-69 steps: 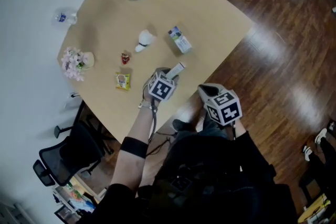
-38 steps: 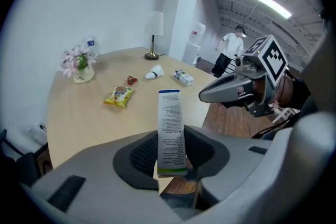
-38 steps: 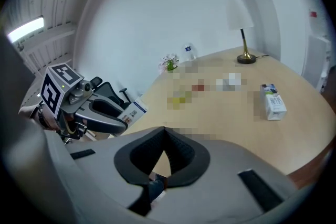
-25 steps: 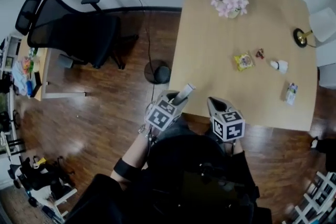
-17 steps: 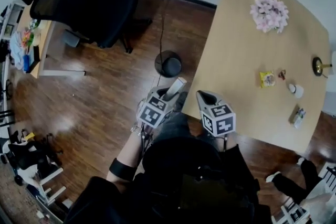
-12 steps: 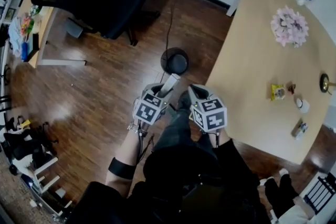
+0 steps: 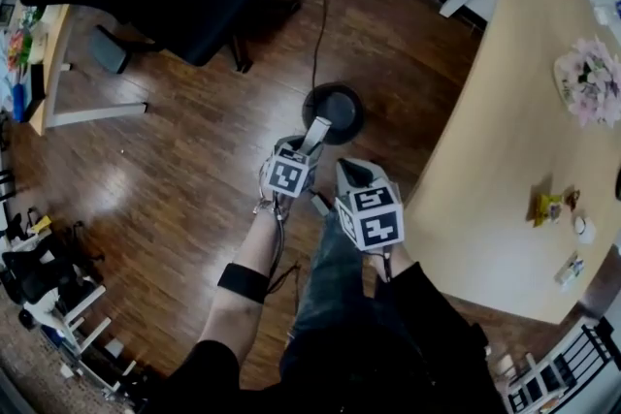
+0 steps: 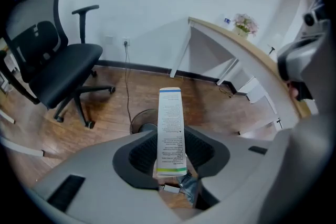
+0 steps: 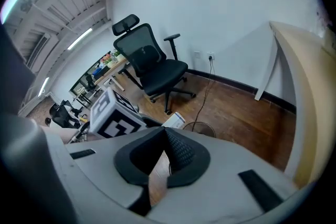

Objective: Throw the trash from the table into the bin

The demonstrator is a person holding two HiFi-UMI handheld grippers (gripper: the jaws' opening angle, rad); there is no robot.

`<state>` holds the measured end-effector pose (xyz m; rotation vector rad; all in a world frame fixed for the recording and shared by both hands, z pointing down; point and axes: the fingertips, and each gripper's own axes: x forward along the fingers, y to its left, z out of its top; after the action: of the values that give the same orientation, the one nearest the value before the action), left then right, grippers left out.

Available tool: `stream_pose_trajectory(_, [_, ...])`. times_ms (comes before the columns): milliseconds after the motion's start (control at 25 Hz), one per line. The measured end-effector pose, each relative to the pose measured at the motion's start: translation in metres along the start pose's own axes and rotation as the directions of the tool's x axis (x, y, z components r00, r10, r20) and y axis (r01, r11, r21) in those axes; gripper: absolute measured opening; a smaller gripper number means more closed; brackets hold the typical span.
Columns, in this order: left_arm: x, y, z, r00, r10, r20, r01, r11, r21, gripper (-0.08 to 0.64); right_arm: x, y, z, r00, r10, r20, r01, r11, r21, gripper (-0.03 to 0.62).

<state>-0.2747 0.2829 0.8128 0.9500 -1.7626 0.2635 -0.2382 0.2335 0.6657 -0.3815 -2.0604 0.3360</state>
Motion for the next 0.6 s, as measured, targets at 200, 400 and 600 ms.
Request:
stream_pose_trajectory(200, [0.085, 0.035, -0.017, 0.998, 0.011, -0.062, -0.011, 1.000, -0.005, 0.152, 0.041, -0.028, -0.003, 0.998, -0.054, -0.015, 0.055, 0.998, 0.043, 0.008])
stream_pose_trajectory(400, [0.145, 0.056, -0.032, 0.991, 0.025, -0.129, -0.026, 1.000, -0.008, 0.155, 0.065, -0.059, -0.006, 0.996, -0.089, -0.019, 0.091, 0.988, 0.121, 0.009])
stream_pose_trajectory(600, [0.183, 0.073, -0.042, 0.983, 0.025, -0.180, -0.032, 0.999, -0.035, 0.157, 0.078, -0.076, -0.010, 0.995, -0.094, -0.026, 0.097, 0.983, 0.158, 0.009])
